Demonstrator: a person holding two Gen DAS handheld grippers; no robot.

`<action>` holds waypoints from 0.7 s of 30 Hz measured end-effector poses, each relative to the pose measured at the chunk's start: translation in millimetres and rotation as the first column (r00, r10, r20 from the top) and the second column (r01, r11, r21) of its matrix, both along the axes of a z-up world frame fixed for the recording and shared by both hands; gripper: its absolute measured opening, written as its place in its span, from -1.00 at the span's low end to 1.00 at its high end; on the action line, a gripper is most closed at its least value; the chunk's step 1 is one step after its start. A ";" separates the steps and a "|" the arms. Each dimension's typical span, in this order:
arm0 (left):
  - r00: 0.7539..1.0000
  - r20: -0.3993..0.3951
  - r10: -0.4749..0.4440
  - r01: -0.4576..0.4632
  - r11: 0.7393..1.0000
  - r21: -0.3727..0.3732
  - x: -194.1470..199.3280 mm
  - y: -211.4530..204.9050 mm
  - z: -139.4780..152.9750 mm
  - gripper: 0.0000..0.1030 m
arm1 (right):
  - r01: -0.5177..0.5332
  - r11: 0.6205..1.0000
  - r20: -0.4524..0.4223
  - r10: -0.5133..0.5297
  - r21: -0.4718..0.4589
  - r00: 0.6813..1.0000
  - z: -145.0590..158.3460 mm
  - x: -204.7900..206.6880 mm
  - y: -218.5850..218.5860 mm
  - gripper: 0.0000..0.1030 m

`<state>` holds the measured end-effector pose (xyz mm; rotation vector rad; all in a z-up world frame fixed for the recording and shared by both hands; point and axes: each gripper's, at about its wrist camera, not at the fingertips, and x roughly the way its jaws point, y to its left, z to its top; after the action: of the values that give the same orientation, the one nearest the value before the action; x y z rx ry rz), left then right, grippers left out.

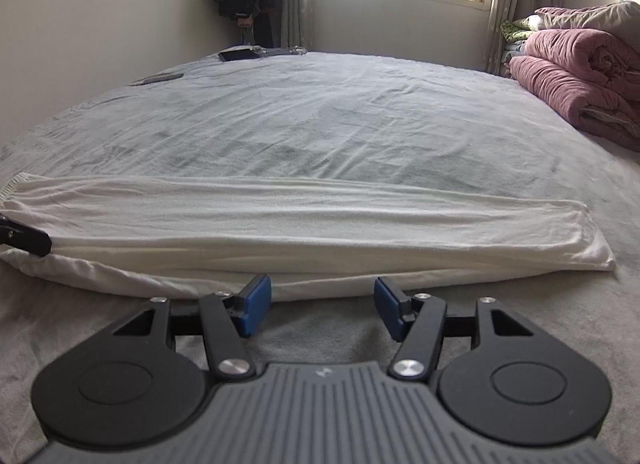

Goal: Fold clothes

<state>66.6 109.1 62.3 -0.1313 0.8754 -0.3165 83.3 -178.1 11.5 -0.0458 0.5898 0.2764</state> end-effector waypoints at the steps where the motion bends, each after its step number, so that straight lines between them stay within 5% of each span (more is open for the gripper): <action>1: 1.000 -0.002 -0.004 0.004 1.000 0.004 -0.6 -0.6 -0.6 -0.87 | 0.000 1.000 0.000 0.000 0.017 1.000 1.5 2.5 -0.2 0.19; 14: 0.999 -0.025 -0.030 0.029 0.999 -0.037 -4.2 4.6 2.6 -0.87 | -0.030 0.992 -0.124 0.014 -0.124 0.992 -6.5 -2.0 12.1 0.19; 21: 0.999 -0.036 -0.039 0.038 0.998 -0.043 -8.0 6.8 2.9 -0.85 | -0.042 0.995 -0.072 0.036 -0.087 0.997 7.2 -14.5 15.0 0.19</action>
<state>58.6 115.9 65.2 -0.1598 0.9091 -0.3697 68.7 -163.2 18.7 -0.1335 0.6718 0.2909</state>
